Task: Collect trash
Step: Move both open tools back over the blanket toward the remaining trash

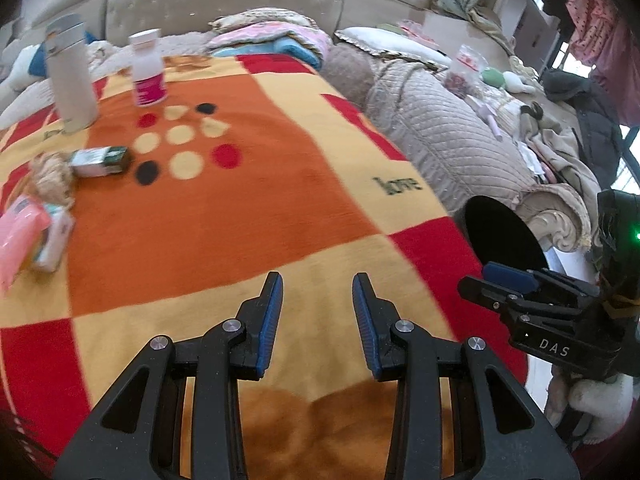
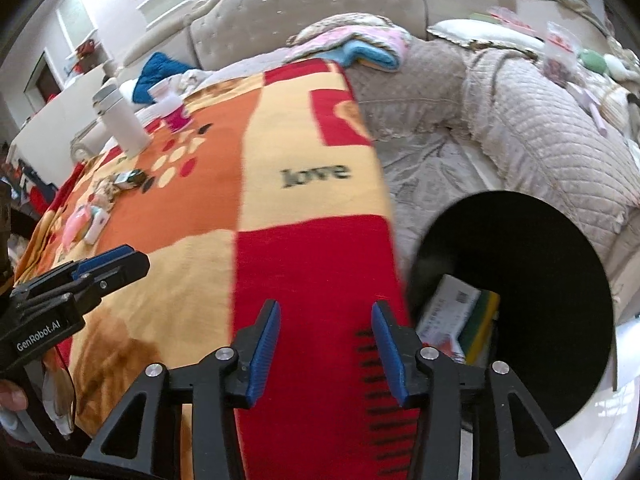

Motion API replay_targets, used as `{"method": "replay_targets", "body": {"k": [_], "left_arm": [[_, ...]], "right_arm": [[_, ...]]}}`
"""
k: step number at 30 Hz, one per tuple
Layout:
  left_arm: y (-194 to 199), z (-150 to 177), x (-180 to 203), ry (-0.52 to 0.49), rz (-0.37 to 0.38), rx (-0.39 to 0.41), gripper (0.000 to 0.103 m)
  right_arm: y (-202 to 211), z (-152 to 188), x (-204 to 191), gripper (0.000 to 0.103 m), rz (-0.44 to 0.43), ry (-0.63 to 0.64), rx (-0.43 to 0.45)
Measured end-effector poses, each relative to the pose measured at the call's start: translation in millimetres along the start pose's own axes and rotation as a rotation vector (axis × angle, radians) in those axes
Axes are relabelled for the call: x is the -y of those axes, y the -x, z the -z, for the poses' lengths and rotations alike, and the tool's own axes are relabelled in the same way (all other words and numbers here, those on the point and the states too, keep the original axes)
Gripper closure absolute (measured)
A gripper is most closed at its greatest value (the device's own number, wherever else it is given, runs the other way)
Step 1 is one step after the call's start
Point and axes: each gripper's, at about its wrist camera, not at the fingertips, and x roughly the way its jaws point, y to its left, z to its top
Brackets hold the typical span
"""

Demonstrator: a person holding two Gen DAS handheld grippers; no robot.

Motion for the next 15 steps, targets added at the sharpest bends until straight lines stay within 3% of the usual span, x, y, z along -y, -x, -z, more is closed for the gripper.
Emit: {"method": "replay_targets", "body": {"k": [3,15], "left_arm": [[9.9,4.7,-21.0,0.031,-0.012,0.004,0.062],[62.4,9.2,-125.5,0.16,-0.126,0.059,0.044]], "right_arm": [[-6.1,-2.8,-20.9,0.045,-0.019,0.034,-0.005],[-28.7,-13.5,-89.1,0.044,-0.077,0.146,-0.036]]}}
